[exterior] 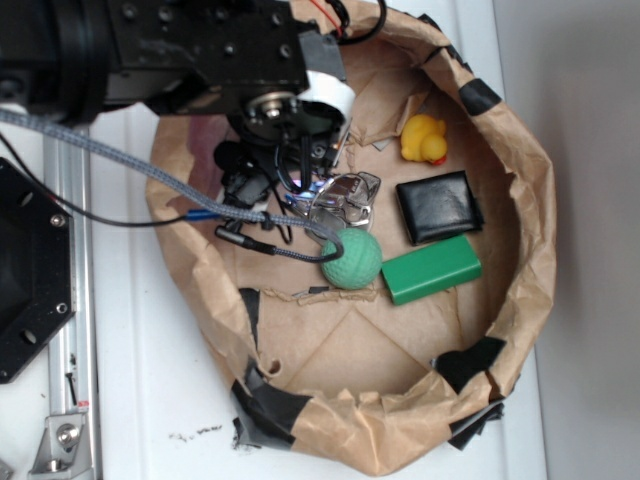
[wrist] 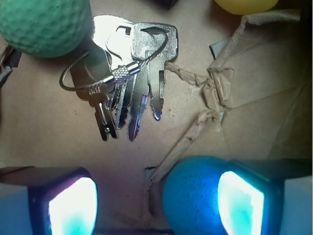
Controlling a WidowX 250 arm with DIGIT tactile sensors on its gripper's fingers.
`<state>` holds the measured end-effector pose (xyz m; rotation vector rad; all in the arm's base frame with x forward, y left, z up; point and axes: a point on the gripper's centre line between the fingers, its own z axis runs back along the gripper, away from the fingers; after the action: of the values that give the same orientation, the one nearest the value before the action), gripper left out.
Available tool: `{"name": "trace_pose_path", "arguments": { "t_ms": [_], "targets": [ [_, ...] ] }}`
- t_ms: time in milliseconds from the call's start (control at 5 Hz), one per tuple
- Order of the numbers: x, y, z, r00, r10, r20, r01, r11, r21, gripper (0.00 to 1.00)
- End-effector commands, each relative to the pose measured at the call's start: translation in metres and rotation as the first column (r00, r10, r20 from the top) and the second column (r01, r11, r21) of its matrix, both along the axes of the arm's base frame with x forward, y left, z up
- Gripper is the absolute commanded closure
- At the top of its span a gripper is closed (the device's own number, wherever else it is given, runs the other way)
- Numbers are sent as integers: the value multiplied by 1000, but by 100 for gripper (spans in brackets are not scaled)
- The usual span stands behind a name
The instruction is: Grab the blue ball.
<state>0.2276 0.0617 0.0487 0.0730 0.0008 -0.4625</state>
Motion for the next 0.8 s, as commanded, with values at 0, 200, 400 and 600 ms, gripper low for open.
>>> {"name": "trace_pose_path", "arguments": {
  "t_ms": [0, 200, 400, 600],
  "targets": [
    [-1, -8, -14, 999, -33, -22, 32, 999, -6, 0],
    [-8, 5, -22, 999, -18, -39, 20, 999, 34, 0],
    [-11, 43, -13, 993, 79, 90, -95, 979, 183, 0],
    [-4, 52, -6, 985, 112, 130, -135, 973, 185, 0]
  ]
}}
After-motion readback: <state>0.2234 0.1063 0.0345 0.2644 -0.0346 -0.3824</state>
